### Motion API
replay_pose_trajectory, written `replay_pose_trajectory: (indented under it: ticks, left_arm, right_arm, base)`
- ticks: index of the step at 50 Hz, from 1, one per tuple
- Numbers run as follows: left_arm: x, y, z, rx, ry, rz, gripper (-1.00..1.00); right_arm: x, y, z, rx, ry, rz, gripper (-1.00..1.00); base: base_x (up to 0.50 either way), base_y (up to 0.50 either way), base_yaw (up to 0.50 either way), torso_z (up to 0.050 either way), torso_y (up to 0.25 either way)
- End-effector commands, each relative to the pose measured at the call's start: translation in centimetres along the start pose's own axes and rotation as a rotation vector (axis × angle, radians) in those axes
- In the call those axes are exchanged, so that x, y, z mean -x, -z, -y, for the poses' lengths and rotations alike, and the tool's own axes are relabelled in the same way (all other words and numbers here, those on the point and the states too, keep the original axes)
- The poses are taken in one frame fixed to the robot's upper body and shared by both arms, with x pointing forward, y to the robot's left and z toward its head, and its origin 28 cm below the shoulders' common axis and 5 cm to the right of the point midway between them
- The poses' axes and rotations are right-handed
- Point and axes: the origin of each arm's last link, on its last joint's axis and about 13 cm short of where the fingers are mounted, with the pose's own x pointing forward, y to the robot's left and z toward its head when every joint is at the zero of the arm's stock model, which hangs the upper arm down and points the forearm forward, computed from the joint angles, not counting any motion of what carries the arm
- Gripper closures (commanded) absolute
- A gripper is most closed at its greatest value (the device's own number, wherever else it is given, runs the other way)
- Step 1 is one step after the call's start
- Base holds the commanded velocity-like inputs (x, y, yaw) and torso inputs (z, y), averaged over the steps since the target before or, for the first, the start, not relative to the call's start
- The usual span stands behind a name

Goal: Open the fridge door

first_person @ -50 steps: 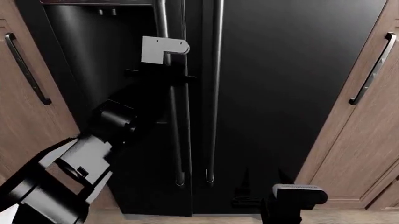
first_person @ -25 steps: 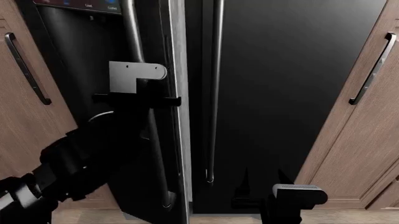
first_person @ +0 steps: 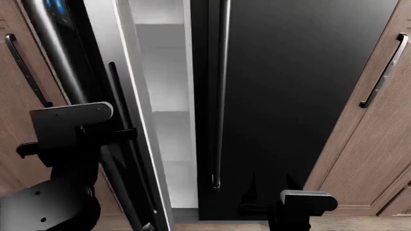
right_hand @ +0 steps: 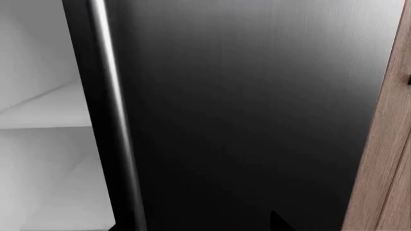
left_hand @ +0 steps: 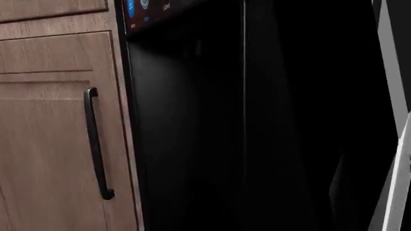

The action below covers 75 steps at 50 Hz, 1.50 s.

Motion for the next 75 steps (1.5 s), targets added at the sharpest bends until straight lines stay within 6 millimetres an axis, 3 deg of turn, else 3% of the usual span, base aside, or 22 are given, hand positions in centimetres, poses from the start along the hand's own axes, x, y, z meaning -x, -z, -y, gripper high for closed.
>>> replay_pose_trajectory:
  ticks: [1,15,16,27,38,46,55,68,75]
  left_arm:
    - [3.9,0.7,-1.6,0.005,-0.023,-0.060,1.00]
    - [5.3,1.0,-4.2,0.013,-0.117,-0.081,1.00]
    - [5.3,1.0,-4.3,0.015,-0.125,-0.085,-1.00]
    - [6.4,0.6,-6.2,0.012,-0.225,-0.097,-1.00]
    - [6.9,3.1,-8.5,-0.022,-0.379,-0.156,-1.00]
    - [7.5,2.6,-9.0,-0.024,-0.384,-0.150,-1.00]
    - [7.8,0.7,-7.2,-0.026,-0.289,-0.090,-1.00]
    - [11.4,-0.8,-7.2,-0.084,-0.166,-0.114,-1.00]
    - [12.0,-2.1,-6.1,-0.063,-0.099,-0.090,-1.00]
  right_arm:
    - [0.0,0.0,0.0,0.002,-0.002,0.000,-1.00]
    - [0.1,0.1,-0.1,0.006,-0.002,-0.003,-1.00]
    - [0.1,0.1,-0.1,0.006,-0.001,-0.003,-1.00]
    - [0.0,0.1,-0.1,0.010,-0.002,-0.005,-1.00]
    - [0.0,0.1,-0.1,0.008,0.000,-0.006,-1.00]
    - [0.0,0.1,-0.1,0.011,0.000,-0.007,-1.00]
    - [0.0,0.1,-0.1,0.012,0.000,-0.007,-1.00]
    - [0.1,0.1,-0.2,0.019,-0.002,-0.004,-1.00]
    - [0.0,0.1,-0.2,0.023,-0.004,-0.003,-1.00]
  base:
    - [0.00,0.00,0.00,0.000,0.000]
    - [-0.01,0.00,0.00,0.000,0.003]
    - [0.00,0.00,0.00,0.000,0.000]
    - [0.00,0.00,0.00,0.000,0.000]
    - [0.00,0.00,0.00,0.000,0.000]
    - [0.00,0.00,0.00,0.000,0.000]
    - [0.00,0.00,0.00,0.000,0.000]
    - [0.00,0.00,0.00,0.000,0.000]
    - [0.00,0.00,0.00,0.000,0.000]
